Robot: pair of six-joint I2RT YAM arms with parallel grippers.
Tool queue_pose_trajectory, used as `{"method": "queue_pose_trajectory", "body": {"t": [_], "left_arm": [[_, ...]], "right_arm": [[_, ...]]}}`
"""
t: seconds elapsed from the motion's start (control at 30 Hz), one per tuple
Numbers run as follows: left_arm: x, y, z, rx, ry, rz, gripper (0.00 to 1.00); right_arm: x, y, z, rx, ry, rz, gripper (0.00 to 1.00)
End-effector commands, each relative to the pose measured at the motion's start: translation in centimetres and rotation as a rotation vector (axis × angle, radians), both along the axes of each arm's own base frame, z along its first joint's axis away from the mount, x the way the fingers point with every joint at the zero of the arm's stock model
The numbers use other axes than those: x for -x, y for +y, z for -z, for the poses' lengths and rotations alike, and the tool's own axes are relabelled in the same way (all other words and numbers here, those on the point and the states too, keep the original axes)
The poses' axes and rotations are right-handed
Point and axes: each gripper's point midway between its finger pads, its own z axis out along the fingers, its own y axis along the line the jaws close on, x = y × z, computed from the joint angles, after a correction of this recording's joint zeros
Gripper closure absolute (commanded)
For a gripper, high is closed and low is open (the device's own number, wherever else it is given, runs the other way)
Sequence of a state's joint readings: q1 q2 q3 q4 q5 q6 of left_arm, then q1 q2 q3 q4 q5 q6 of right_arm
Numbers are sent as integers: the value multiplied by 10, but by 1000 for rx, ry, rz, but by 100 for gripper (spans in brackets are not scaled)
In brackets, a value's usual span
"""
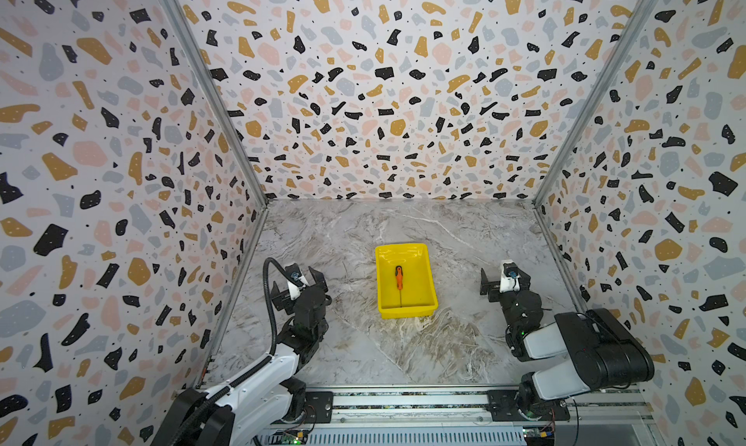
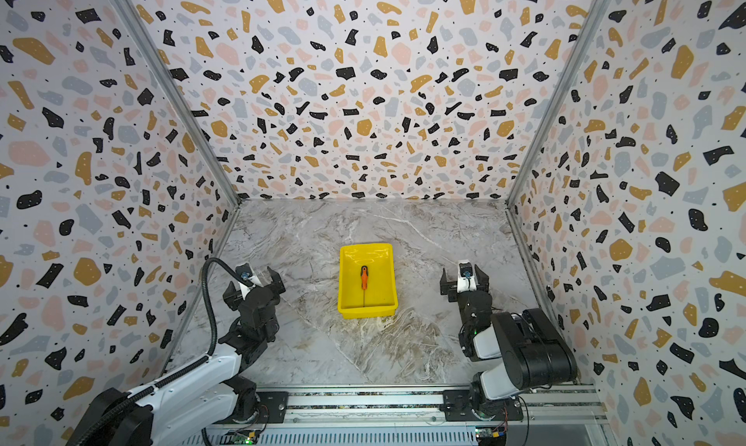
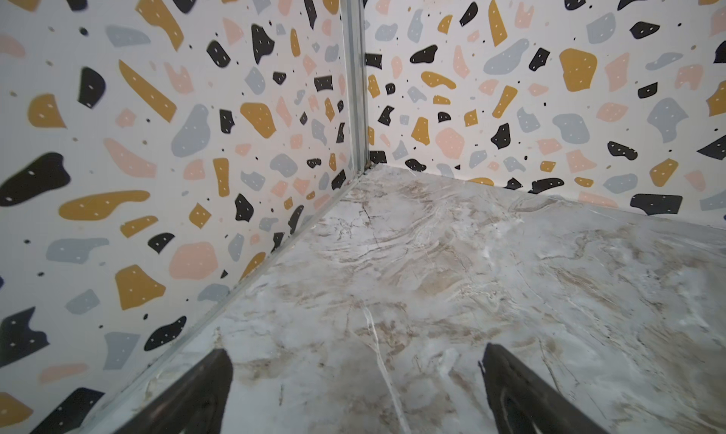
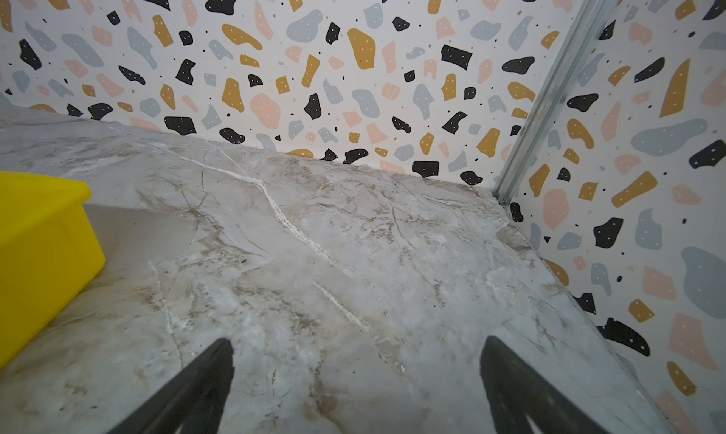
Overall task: Put the screwdriver in the bin
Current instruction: Reset both arms
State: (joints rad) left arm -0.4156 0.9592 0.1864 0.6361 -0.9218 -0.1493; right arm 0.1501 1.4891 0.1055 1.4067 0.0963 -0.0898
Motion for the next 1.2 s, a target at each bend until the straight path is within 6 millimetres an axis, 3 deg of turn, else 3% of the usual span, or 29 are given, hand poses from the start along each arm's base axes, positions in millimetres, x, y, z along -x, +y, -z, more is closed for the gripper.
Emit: {"method": "queue_pose_trajectory", "body": {"t": [0.0,0.03,0.2,0.5,0.77,0.93,1.03,1.17], "left_arm": [[10,6,-2,-63,-56,-6,0],[12,4,6,-51,-57,20,0],[4,-13,6,-69,-37,133,0],[-8,-4,3,-145,-21,53,0],[-19,-14,8,-182,21,129,0],[-8,1,1,-33,-90,118,0],[-10,-13,-9,-25,-148,234,0],[-20,-1,5,7,-115,162,0]], "right_arm": [[-5,1,-9,-16,-25,-3,1],[-5,1,-10,-16,-26,-4,1],[-5,1,-10,-16,-26,-4,1],[-5,1,-10,-16,-26,-3,1],[-5,1,-10,-17,-25,-5,1],[-5,0,-9,-16,-22,-5,1],[-6,1,-9,-17,-23,-6,1],[-5,1,-9,-16,-23,-7,1]]}}
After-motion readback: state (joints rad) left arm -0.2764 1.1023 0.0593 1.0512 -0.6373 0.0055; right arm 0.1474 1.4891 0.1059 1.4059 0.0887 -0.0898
